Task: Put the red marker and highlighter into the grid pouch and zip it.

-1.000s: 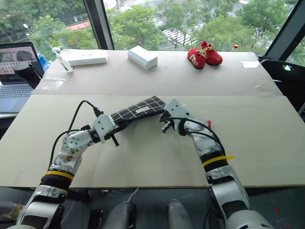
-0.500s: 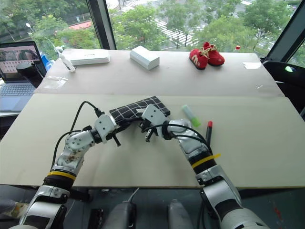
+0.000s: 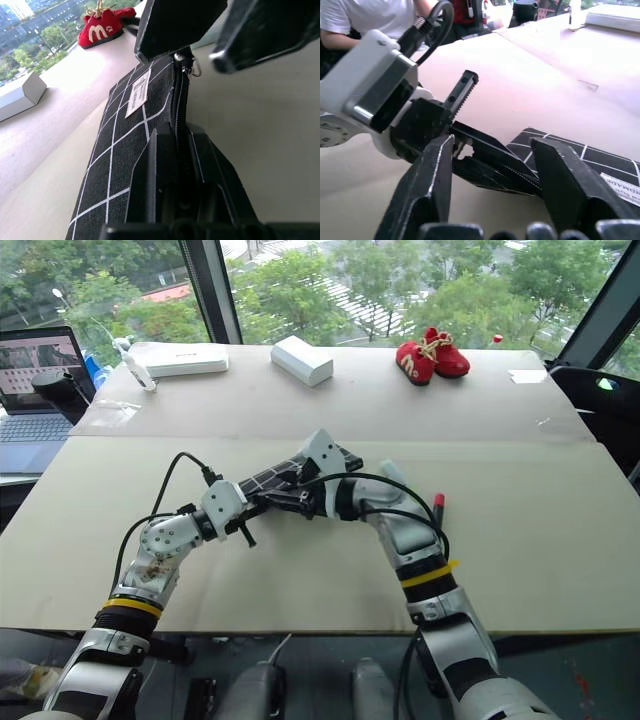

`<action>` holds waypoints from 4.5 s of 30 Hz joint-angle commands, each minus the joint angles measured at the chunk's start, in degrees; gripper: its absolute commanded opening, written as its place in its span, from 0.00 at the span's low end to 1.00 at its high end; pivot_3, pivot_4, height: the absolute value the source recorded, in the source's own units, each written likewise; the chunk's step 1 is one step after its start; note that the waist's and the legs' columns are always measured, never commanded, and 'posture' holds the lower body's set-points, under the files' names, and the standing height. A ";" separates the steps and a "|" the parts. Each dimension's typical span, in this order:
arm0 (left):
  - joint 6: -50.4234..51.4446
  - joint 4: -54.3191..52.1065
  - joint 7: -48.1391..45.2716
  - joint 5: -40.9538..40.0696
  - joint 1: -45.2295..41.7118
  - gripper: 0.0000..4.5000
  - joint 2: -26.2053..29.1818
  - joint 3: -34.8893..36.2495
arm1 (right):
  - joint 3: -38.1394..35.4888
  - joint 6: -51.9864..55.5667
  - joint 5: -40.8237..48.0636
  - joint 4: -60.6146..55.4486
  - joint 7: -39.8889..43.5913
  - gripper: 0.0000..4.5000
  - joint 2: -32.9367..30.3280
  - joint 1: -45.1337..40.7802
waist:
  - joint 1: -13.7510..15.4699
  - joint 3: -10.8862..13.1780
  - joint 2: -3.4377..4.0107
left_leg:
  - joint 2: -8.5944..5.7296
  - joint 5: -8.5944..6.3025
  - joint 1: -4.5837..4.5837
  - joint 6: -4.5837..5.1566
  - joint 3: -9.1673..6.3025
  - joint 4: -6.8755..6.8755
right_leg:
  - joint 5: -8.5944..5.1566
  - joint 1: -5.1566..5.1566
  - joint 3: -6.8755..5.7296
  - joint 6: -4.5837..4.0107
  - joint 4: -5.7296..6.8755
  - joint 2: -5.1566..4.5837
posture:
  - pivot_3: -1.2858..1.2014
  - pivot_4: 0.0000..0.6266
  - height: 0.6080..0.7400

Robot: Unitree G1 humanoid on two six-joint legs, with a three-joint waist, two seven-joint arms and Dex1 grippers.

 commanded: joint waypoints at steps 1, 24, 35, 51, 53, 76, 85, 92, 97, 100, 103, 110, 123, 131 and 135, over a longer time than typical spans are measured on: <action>0.07 -0.86 -0.12 -0.79 -1.31 0.00 -0.17 0.29 | 0.67 1.42 0.82 -2.84 0.27 0.93 -0.82 0.52 | -0.04 0.00 0.00 | 0.00 0.00 0.00 0.00 0.00 0.00 | 0.00 0.00 0.00 0.00 0.00 0.00 | 0.52 0.24 0.93; 10.93 -7.65 -5.89 -12.64 -1.31 0.00 -0.67 5.27 | -28.48 32.84 3.08 -32.82 -33.59 0.99 -14.44 24.23 | -0.03 0.04 -0.06 | -0.03 0.01 -0.57 -0.01 -0.07 0.05 | 0.00 -0.56 0.04 0.00 0.03 0.01 | 0.52 0.24 0.93; 10.83 -6.24 -7.91 -12.68 -3.19 0.00 -1.20 5.11 | -30.21 32.14 0.52 -28.95 -41.83 0.99 -9.39 28.16 | 0.05 0.04 -0.07 | -0.06 0.10 -0.73 -0.15 -0.07 0.10 | 0.00 -0.72 0.06 0.01 0.10 0.00 | 0.52 0.24 0.93; 14.78 -10.03 -6.40 -14.24 -3.28 0.00 0.19 7.02 | -27.95 20.95 -3.01 -18.28 -43.30 0.33 -10.88 32.43 | 0.36 -0.10 -0.28 | -0.05 0.09 -0.15 -0.14 -0.21 0.11 | -0.02 0.21 -0.08 0.04 -0.23 0.00 | 0.52 0.24 0.93; 15.14 -10.18 -6.54 -14.34 -3.15 0.00 0.52 7.11 | -28.35 18.74 -3.98 -16.80 -44.33 0.18 -11.74 31.17 | 0.36 -0.10 -0.29 | -0.07 0.10 -0.11 -0.14 -0.23 0.11 | -0.01 0.30 -0.06 0.06 -0.34 0.00 | 0.52 0.24 0.93; 14.94 -10.11 -8.50 -13.43 -0.76 0.00 0.48 5.95 | -3.86 -41.24 -18.15 -5.60 -9.29 0.12 -32.71 11.75 | 0.18 0.07 -0.05 | -0.16 0.09 -0.34 -0.13 -0.25 0.01 | 0.02 0.08 0.01 0.11 -0.45 -0.05 | 0.52 0.24 0.93; 15.67 -12.14 -7.77 -12.85 -0.26 0.00 0.74 4.88 | -3.56 -45.95 -20.46 -1.39 -7.69 0.12 -32.64 7.50 | 0.24 0.07 -0.05 | -0.16 0.09 -0.33 -0.13 -0.26 0.00 | 0.02 0.08 0.01 0.11 -0.43 -0.05 | 0.52 0.24 0.93; 17.59 -14.20 -7.44 -13.16 -0.56 0.00 0.96 4.59 | -0.64 -50.75 -26.45 4.60 -8.67 0.12 -32.12 3.50 | 0.15 0.07 -0.05 | -0.15 0.09 -0.31 -0.13 -0.26 0.03 | 0.02 0.10 0.02 0.10 -0.42 -0.05 | 0.52 0.24 0.93; 18.18 -14.78 -7.34 -13.08 -0.55 0.00 0.81 4.35 | 1.32 -54.26 -29.23 8.21 -9.08 0.12 -31.37 0.58 | 0.05 0.07 -0.05 | -0.15 0.09 -0.31 -0.13 -0.26 0.02 | 0.02 0.09 0.01 0.10 -0.41 -0.05 | 0.52 0.24 0.93; 18.25 -14.90 -7.42 -12.99 -0.52 0.00 0.60 4.06 | 3.60 -57.37 -31.52 9.97 -8.88 0.12 -30.22 -1.04 | 0.02 0.06 -0.04 | -0.15 0.09 -0.30 -0.13 -0.26 0.03 | 0.03 0.09 0.02 0.09 -0.41 -0.05 | 0.52 0.24 0.93; 17.97 -14.52 -7.55 -12.85 -0.62 0.00 0.39 3.77 | 5.98 -58.95 -32.56 10.79 -8.39 0.12 -27.64 -2.36 | -0.01 0.06 -0.04 | -0.14 0.09 -0.29 -0.13 -0.26 0.02 | 0.03 0.09 0.02 0.09 -0.40 -0.04 | 0.52 0.24 0.93; 17.17 -13.41 -7.88 -12.65 -0.95 0.00 -0.04 3.55 | 10.06 -59.26 -33.86 15.28 -9.15 0.12 -18.88 -6.58 | -0.06 0.06 -0.05 | -0.14 0.09 -0.29 -0.13 -0.27 0.03 | 0.04 0.09 0.01 0.08 -0.36 -0.05 | 0.52 0.24 0.93; 16.09 -14.00 -7.71 -12.65 0.93 0.00 0.43 4.20 | 5.13 -56.78 -29.70 20.13 -8.42 0.71 -19.51 -8.28 | 0.05 0.06 -0.04 | -0.13 0.09 -0.28 -0.14 -0.30 0.06 | 0.04 0.09 -0.02 0.07 -0.31 -0.05 | 0.52 0.24 0.93; 16.72 -14.43 -7.01 -12.37 0.67 0.00 0.42 4.00 | -13.05 -29.88 3.98 9.83 4.62 0.71 -24.46 -0.61 | 0.45 0.06 -0.05 | -0.13 0.09 -0.29 -0.14 -0.39 0.06 | 0.04 0.19 -0.07 0.07 -0.34 -0.06 | 0.52 0.24 0.93; 17.13 -15.10 -6.98 -12.59 1.20 0.00 0.76 4.14 | -17.77 -20.42 8.04 9.36 3.24 0.71 -25.64 3.15 | 0.30 0.06 -0.05 | -0.14 0.09 -0.27 -0.13 -0.42 0.08 | 0.05 0.23 -0.07 0.06 -0.33 -0.06 | 0.52 0.24 0.93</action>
